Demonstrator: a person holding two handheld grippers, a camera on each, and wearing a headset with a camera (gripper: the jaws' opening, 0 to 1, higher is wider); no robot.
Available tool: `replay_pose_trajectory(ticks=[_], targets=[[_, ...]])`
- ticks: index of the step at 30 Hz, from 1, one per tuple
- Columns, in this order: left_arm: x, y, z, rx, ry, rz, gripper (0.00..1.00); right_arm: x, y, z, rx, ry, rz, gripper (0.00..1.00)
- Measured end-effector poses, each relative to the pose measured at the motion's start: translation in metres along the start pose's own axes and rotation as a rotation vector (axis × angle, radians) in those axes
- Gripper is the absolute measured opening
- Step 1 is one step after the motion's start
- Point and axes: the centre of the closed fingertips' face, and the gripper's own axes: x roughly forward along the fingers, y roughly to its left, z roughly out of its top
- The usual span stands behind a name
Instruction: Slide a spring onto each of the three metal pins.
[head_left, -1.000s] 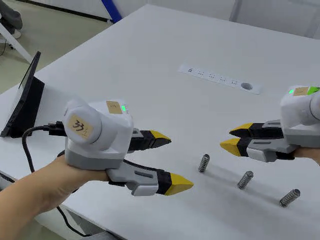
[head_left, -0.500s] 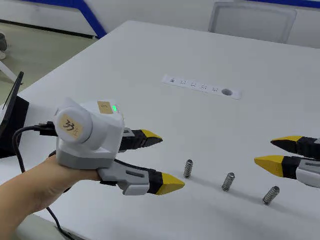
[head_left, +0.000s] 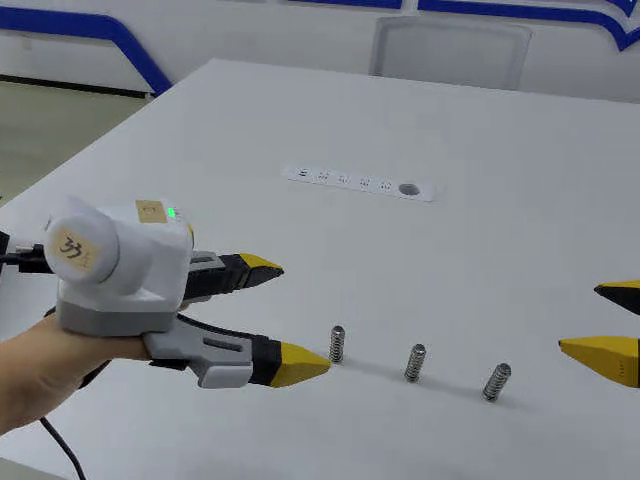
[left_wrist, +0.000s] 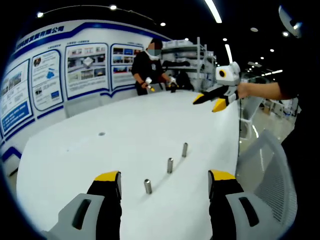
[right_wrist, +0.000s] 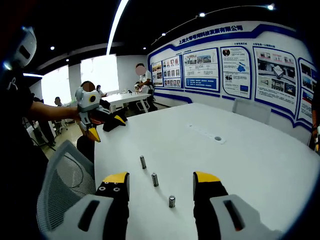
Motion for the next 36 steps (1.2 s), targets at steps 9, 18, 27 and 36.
replay_pose_trajectory(ticks=[9,18,27,36], targets=[[-0.003,0.012,0.01,-0.059,-0.04,0.02,0.77,0.002,0.015,-0.015,-0.092,0.062,0.052,0.61],[-0.006,0.01,0.009,-0.086,-0.025,0.001,0.88,0.008,0.014,-0.018,-0.106,0.073,0.065,0.66],[-0.002,0.005,0.009,-0.089,-0.01,-0.018,0.95,0.012,0.016,-0.024,-0.107,0.084,0.076,0.76],[0.002,0.002,0.005,-0.081,0.0,-0.017,1.0,0.017,0.008,-0.032,-0.122,0.125,0.049,0.85]])
